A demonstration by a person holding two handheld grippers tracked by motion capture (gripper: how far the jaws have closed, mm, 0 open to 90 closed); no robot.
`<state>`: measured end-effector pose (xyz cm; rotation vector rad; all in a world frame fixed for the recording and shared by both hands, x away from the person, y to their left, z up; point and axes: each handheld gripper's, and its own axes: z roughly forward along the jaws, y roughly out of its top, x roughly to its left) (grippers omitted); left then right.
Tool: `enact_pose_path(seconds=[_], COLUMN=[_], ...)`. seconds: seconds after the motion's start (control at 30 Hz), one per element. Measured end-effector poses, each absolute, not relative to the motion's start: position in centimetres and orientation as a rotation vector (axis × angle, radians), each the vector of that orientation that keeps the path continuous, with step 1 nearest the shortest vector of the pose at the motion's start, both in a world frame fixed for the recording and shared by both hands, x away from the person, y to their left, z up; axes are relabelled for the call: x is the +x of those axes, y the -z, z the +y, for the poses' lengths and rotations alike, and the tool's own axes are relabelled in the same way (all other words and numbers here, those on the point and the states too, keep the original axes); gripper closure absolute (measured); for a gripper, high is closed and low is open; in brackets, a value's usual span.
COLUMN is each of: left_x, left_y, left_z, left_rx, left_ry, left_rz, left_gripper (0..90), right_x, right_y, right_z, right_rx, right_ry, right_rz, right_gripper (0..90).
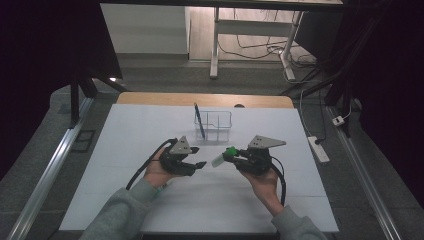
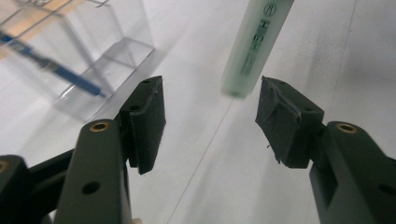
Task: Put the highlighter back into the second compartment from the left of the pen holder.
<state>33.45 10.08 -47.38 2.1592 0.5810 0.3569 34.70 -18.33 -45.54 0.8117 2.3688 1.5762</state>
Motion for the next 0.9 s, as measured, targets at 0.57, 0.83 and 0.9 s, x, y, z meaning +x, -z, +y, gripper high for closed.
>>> enact_pose_path(seconds=[0.57,0.83,0.9], left_x=[31.0,29.5,29.3], left_y=[47.5,48.1,48.3], left_z=[15.1,17.0,17.4], left_rx=[2.15,2.143,2.143], left_ry=[-0.374,-0.379,-0.378], left_rz=[0.7,0.747,0.76], left_gripper=[37.3,36.3,36.0], right_x=[35.0,35.2,35.3], right_y=[44.4,43.5,43.3], right_z=[-19.2,-19.8,-19.8], right_rx=[0.812,0.816,0.811], right_ry=[-1.583,-1.594,-1.599], right_rz=[2.313,2.279,2.271], right_gripper=[69.4,69.4,69.4])
